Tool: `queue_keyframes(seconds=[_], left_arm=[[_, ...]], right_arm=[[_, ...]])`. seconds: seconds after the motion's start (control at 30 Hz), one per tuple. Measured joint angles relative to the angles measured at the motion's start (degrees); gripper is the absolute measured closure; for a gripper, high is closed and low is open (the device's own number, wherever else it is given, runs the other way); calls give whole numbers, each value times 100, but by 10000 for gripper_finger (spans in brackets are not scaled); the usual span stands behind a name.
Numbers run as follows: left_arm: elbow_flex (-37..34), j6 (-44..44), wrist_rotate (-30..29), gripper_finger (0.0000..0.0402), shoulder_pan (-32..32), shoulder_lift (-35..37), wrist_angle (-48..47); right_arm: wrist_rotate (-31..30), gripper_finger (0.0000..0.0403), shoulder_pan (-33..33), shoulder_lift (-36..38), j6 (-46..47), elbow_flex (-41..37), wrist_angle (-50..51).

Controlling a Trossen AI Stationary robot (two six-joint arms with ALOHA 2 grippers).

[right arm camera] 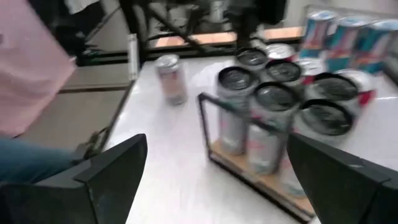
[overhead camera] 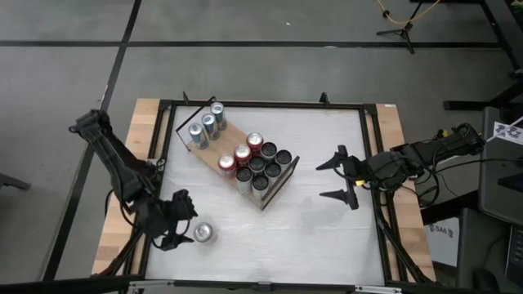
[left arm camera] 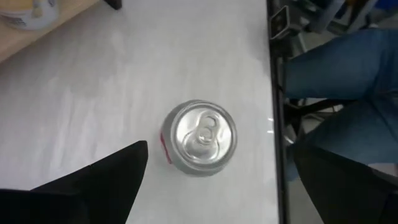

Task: Place canned beverage on shelf
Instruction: Put the red-silver soda can on the shelf

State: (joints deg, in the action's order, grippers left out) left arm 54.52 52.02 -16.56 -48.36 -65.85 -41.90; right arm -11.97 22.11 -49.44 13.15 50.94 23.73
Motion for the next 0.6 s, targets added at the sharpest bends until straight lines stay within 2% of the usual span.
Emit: queue_keyframes(seconds=[0.17, 0.4, 0.47, 0.6], left_arm=[[0, 5, -164, 5, -59, -209, 1], [0, 39, -168, 5, -54, -461, 89], [0, 75, -168, 5, -54, -494, 183], [0, 196, -181, 5, -52, -509, 226]], right_arm=[[-1015, 22, 0, 17, -89, 0, 124], [-1645, 22, -80, 175, -226, -4, 311], [-1564, 22, -267, 323, -297, -4, 507], [-721, 22, -759, 586, -352, -4, 701]])
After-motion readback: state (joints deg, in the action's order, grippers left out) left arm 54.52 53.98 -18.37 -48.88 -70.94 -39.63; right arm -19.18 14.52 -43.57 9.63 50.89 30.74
